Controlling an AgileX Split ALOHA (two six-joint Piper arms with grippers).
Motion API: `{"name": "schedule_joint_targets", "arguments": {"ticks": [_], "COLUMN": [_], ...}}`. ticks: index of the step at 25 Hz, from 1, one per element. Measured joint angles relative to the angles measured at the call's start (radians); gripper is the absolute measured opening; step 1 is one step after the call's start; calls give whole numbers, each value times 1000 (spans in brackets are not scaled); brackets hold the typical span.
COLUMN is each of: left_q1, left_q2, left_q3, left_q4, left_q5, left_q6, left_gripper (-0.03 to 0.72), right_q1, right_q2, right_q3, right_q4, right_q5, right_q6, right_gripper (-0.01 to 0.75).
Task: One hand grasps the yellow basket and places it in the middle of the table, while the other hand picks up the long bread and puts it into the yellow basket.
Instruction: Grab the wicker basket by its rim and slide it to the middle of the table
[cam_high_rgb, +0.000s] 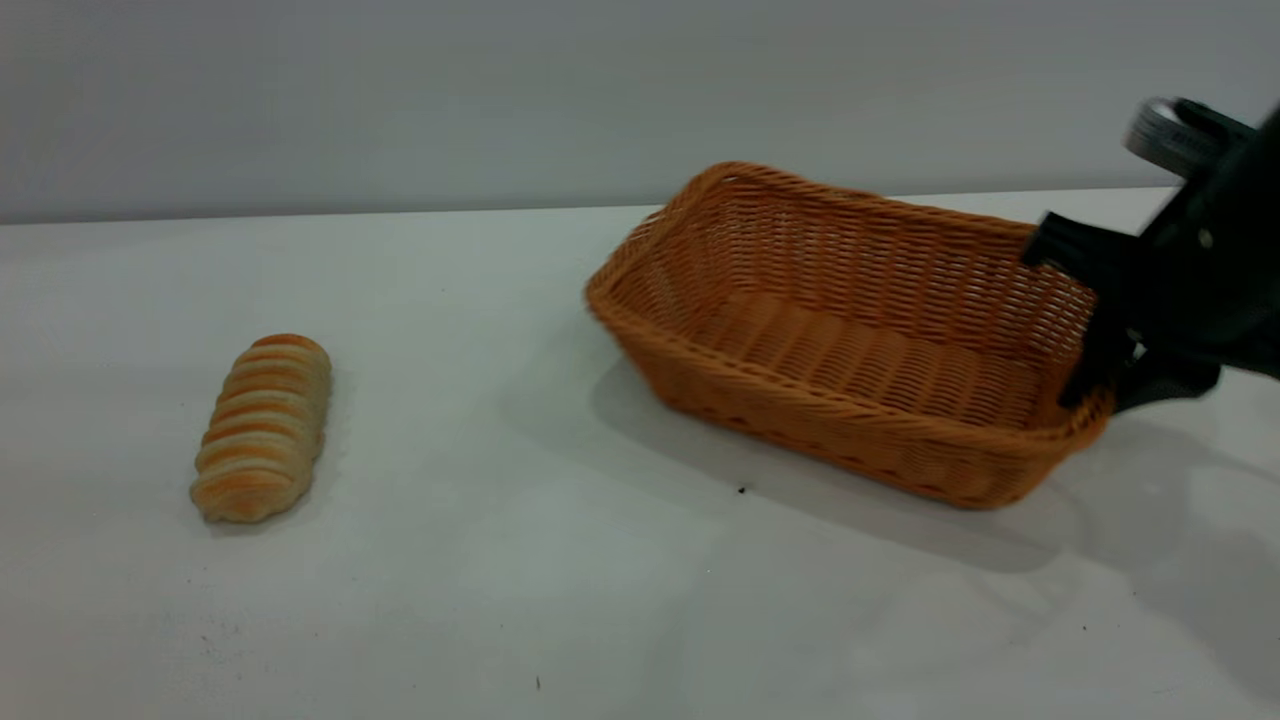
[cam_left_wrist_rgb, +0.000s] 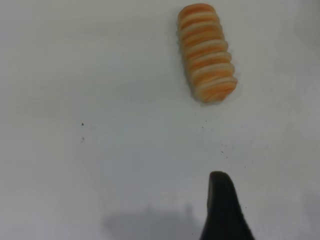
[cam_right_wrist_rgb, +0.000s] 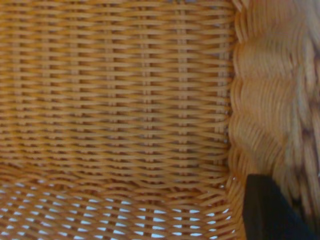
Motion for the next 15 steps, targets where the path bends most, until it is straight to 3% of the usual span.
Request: {"name": "schedule_joint_targets", "arguments": {"ticks": [6, 15], "left_q1": [0, 0], "left_q2": [0, 0], "left_q3": [0, 0], "left_q4": [0, -1], "left_q5": [0, 0], "left_q6": [0, 0], "left_gripper": [516, 516], "right_q1": [22, 113], "right_q2": [2, 45], "right_q3": [-143, -157], "right_q4": [17, 174], "right_q5": [190, 234], "right_q6": [-179, -395], "right_gripper": [110, 110]}}
